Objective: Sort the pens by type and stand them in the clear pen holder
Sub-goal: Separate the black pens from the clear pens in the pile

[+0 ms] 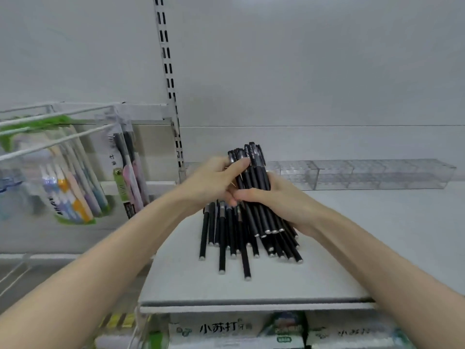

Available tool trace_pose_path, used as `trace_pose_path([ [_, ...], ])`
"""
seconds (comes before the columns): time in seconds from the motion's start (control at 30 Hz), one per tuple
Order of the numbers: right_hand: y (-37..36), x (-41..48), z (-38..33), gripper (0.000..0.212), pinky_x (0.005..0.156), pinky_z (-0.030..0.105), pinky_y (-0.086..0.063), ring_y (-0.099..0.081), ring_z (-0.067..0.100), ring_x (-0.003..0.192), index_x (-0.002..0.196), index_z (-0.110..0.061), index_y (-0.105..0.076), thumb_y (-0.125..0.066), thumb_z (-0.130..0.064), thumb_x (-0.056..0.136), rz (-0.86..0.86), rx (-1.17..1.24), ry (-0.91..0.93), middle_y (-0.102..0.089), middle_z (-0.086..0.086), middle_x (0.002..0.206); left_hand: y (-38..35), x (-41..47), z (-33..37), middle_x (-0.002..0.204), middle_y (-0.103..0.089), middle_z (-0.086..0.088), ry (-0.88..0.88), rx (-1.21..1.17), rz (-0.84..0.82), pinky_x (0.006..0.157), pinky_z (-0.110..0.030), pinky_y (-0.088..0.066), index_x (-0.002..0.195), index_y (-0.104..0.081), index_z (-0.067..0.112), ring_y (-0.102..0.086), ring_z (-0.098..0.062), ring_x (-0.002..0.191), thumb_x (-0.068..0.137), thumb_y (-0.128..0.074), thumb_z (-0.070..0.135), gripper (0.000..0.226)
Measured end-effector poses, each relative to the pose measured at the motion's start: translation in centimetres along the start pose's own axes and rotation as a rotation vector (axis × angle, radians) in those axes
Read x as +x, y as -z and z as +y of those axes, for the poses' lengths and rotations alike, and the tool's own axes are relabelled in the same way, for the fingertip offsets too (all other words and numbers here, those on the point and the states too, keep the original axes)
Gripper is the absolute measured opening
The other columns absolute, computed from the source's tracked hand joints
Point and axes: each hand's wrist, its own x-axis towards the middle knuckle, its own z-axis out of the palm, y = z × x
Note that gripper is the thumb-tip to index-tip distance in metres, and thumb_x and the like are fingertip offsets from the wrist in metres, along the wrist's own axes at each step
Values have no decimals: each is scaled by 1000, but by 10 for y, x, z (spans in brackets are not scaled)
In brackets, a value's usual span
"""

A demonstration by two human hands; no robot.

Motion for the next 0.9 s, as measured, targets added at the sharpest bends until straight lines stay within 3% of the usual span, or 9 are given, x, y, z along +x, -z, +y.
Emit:
trace_pose_path([
  [0.1,-1,0,0,12,73,20,-50,-66,5,80,101,-14,-64,-59,-20,92,18,-83,-35,-69,-8,83,3,7,-4,95,-62,-37,14,-19,-70,52,-28,-48,106,-59,-4,-51,-20,50,97,-46,40,46],
  [0.2,-1,5,13,19,96,34,-46,-60,15,107,100,-27,-67,-60,-40,89,46,-214,-91,-69,-7,100,3,11,-13,63,-58,-17,36,7,-86,47,-24,-43,99,-60,-2,-46,-15,43,97,-46,40,43],
  [0.33,4,1,29,48,115,43,-20,-15,11,138,121,-28,-56,-53,-60,85,136,-465,-246,-28,-6,143,1,14,-26,44,-36,5,-9,229,-24,42,-21,-27,72,-55,7,-31,-8,38,96,-48,41,42],
  [0.47,4,-5,35,58,118,45,-10,-3,13,144,141,-21,-37,-44,-53,94,158,-527,-276,-8,-6,156,-5,8,-36,46,-33,5,-118,454,113,48,-24,-27,54,-38,15,-34,-7,42,95,-48,43,51],
  [0.53,4,-8,37,57,118,42,-10,-10,13,143,145,-17,-30,-40,-46,98,161,-537,-266,-15,-3,155,-10,4,-44,67,-47,1,-141,570,178,67,-29,-35,66,-52,11,-48,-15,71,95,-41,49,49],
  [0.6,6,-11,38,54,116,31,-10,-20,7,137,147,-15,-23,-39,-38,100,173,-473,-232,-24,-9,150,-14,-3,-48,104,-50,-4,-46,653,177,91,-34,-29,95,-58,14,-41,-20,108,96,-31,53,48],
  [0.67,6,-12,38,64,111,19,-5,-10,0,141,152,-16,-5,-38,-36,101,171,-413,-219,-12,-15,154,-15,-11,-49,132,-41,-3,1,660,127,103,-36,-20,123,-50,17,-29,-19,129,97,-25,52,50],
  [0.77,8,-10,45,64,113,21,0,5,1,144,153,-18,-4,-35,-39,101,186,-483,-205,2,-9,160,-15,-23,-50,154,-21,5,-28,633,55,113,-35,-9,148,-24,23,-14,-12,143,98,-21,52,58],
  [0.9,9,-10,45,61,116,26,-1,3,5,146,153,-21,-11,-33,-43,101,208,-574,-224,2,-7,160,-16,-26,-57,160,3,7,46,681,-68,118,-35,3,151,-3,29,7,-10,146,96,-17,57,63],
])
